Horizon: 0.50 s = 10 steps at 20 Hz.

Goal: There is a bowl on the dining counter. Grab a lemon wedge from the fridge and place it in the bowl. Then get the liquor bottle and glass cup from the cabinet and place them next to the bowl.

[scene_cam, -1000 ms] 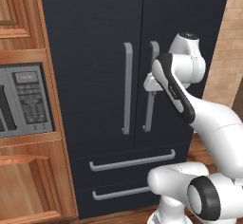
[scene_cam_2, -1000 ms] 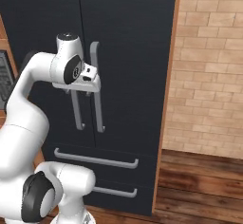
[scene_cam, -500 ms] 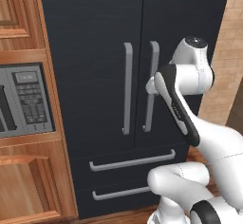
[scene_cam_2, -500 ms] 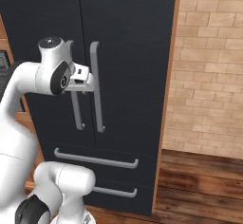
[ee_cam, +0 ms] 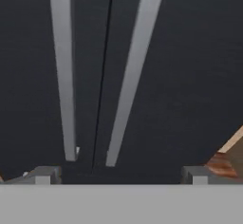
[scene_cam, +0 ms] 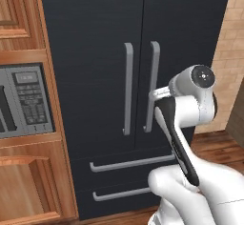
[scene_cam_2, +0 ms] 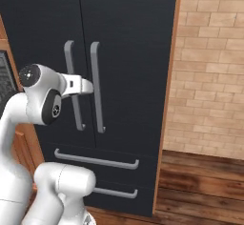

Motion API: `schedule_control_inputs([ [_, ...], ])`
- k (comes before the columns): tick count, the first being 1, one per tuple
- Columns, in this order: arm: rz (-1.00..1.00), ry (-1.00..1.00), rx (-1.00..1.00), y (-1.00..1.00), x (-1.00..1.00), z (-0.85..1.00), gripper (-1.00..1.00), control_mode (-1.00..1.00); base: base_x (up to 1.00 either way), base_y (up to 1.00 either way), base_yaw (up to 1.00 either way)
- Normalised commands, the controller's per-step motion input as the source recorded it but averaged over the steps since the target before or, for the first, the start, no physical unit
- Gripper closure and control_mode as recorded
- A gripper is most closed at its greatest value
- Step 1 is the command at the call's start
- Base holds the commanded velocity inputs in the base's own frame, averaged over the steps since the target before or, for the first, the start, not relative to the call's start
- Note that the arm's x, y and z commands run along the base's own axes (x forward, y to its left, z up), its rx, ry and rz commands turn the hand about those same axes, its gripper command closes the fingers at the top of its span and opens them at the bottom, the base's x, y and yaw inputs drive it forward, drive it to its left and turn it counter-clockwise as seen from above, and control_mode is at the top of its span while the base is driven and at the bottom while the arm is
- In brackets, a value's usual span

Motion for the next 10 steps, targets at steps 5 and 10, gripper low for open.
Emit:
schedule_control_inputs([
  [5, 0.0, -0.24, -0.06, -0.05, -0.05, 0.01, -1.0, -1.0, 0.0, 0.0, 0.0],
  [10, 0.0, -0.13, -0.03, -0.1, -0.02, 0.0, -1.0, -1.0, 0.0, 0.0, 0.0],
])
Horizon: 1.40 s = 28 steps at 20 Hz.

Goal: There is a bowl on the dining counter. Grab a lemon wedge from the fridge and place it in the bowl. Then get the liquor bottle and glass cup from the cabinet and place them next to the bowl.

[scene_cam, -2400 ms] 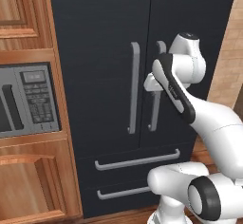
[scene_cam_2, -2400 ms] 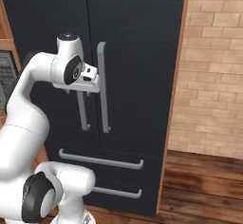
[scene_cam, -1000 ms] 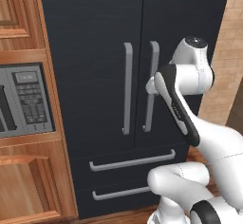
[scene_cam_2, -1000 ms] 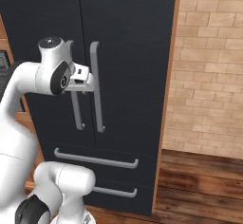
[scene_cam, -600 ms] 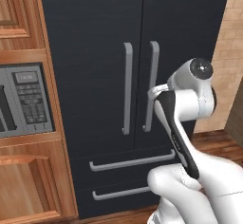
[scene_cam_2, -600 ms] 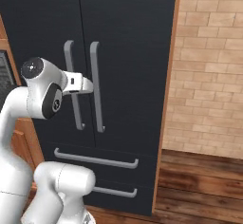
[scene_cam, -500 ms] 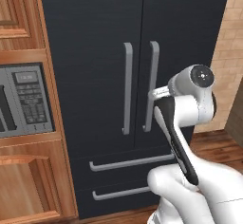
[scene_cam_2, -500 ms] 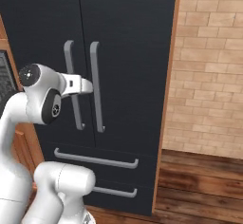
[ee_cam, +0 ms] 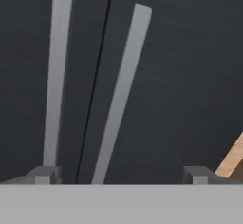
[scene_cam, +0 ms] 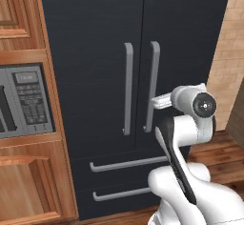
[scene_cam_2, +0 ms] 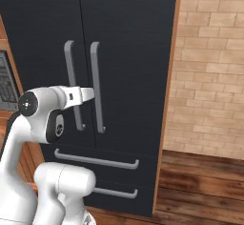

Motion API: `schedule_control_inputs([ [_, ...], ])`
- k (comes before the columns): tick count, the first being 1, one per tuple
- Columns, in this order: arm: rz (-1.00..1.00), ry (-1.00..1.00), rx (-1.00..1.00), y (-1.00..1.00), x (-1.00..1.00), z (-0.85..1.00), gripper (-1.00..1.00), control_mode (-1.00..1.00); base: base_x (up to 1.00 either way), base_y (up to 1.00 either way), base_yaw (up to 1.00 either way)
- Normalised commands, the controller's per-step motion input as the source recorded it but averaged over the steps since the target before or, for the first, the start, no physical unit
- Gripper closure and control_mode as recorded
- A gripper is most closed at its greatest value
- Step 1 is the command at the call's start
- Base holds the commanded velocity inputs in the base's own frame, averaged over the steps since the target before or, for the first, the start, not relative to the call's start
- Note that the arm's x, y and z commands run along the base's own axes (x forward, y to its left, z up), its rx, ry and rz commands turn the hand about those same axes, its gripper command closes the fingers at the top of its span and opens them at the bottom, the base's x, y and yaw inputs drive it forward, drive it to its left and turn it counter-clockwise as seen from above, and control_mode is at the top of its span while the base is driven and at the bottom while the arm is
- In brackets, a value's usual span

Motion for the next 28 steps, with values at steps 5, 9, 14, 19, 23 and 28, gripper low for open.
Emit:
schedule_control_inputs([
  [5, 0.0, -0.03, 0.04, -0.11, 0.14, 0.0, -1.0, -1.0, 0.0, 0.0, 0.0],
  [9, 0.0, 0.0, 0.21, -0.02, 0.07, 0.15, -1.0, -1.0, 0.0, 0.0, 0.0],
  [14, 0.0, 0.0, 0.13, 0.0, 0.18, 0.04, -1.0, -1.0, 0.0, 0.0, 0.0],
  [19, 0.0, 0.0, 0.0, 0.0, 0.27, -0.04, -1.0, -1.0, 0.0, 0.0, 0.0],
  [23, 0.01, -0.11, -0.08, 0.0, 0.12, -0.17, -1.0, -1.0, 0.0, 0.0, 0.0],
  [28, 0.0, -0.27, -0.11, 0.0, -0.06, -0.3, -1.0, -1.0, 0.0, 0.0, 0.0],
])
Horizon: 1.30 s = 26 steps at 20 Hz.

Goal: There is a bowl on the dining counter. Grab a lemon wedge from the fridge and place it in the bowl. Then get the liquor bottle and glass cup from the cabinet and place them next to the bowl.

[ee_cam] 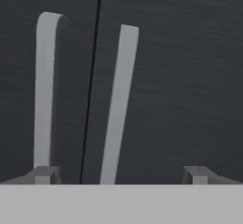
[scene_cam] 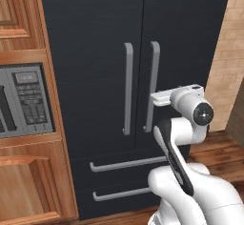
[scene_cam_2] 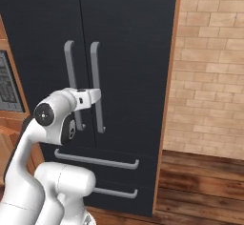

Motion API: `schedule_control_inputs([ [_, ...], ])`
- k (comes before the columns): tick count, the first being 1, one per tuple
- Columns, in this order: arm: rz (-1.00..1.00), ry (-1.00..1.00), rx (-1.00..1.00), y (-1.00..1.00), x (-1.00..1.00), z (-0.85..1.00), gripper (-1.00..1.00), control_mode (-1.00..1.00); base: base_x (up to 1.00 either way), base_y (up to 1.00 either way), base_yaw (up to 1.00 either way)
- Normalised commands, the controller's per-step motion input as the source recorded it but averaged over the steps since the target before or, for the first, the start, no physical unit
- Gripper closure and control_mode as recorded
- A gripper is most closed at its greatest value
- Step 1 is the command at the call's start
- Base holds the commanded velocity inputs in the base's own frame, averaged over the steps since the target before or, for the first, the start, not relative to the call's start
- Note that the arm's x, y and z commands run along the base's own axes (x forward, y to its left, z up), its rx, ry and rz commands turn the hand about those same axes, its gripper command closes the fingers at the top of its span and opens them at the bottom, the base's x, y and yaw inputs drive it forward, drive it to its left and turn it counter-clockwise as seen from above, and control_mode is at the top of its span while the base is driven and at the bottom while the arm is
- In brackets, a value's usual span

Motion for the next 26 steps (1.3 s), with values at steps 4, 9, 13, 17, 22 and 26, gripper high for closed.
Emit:
schedule_control_inputs([
  [4, 0.0, -0.14, 0.01, 0.0, 0.0, -0.13, -1.0, -1.0, 0.0, 0.0, 0.0],
  [9, 0.0, -0.05, 0.05, 0.0, 0.03, -0.02, -1.0, -1.0, 0.0, 0.0, 0.0],
  [13, 0.08, -0.01, 0.08, 0.0, 0.14, 0.0, -1.0, -1.0, 0.0, 0.0, 0.0],
  [17, 0.21, -0.02, 0.09, 0.0, 0.25, 0.0, -1.0, -1.0, 0.0, 0.0, 0.0],
  [22, 0.18, -0.04, 0.08, 0.0, 0.33, 0.0, -1.0, -1.0, 0.0, 0.0, 0.0],
  [26, 0.01, -0.04, 0.0, 0.0, 0.19, 0.0, -1.0, -1.0, 0.0, 0.0, 0.0],
])
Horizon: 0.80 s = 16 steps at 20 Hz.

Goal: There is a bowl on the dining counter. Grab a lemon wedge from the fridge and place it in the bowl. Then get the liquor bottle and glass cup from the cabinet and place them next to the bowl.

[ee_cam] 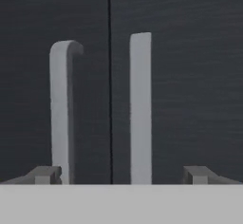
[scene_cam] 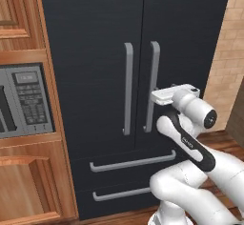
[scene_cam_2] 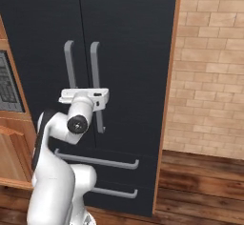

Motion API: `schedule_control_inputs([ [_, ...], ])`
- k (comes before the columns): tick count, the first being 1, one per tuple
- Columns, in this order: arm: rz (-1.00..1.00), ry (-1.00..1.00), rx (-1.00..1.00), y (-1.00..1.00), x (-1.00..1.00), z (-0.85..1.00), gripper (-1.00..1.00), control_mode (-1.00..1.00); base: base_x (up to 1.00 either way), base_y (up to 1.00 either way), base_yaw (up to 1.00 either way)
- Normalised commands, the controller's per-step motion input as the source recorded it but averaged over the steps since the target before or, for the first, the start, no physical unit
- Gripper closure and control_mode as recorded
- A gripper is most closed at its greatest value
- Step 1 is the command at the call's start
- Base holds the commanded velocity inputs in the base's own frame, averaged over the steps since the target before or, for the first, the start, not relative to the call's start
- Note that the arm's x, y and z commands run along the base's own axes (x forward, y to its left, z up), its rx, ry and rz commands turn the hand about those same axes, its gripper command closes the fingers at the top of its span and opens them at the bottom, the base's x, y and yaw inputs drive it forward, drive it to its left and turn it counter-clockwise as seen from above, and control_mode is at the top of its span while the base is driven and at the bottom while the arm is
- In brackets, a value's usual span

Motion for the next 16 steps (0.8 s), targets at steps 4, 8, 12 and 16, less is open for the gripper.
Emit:
schedule_control_inputs([
  [4, -0.07, 0.0, 0.0, 0.0, 0.25, 0.0, -1.0, -1.0, 0.0, 0.0, 0.0],
  [8, -0.11, 0.0, 0.0, 0.0, 0.3, 0.0, -1.0, -1.0, 0.0, 0.0, 0.0],
  [12, -0.1, 0.0, 0.0, 0.0, 0.33, 0.0, -1.0, -1.0, 0.0, 0.0, 0.0],
  [16, -0.07, 0.0, 0.0, 0.03, 0.34, 0.0, -1.0, -1.0, 0.0, 0.0, 0.0],
])
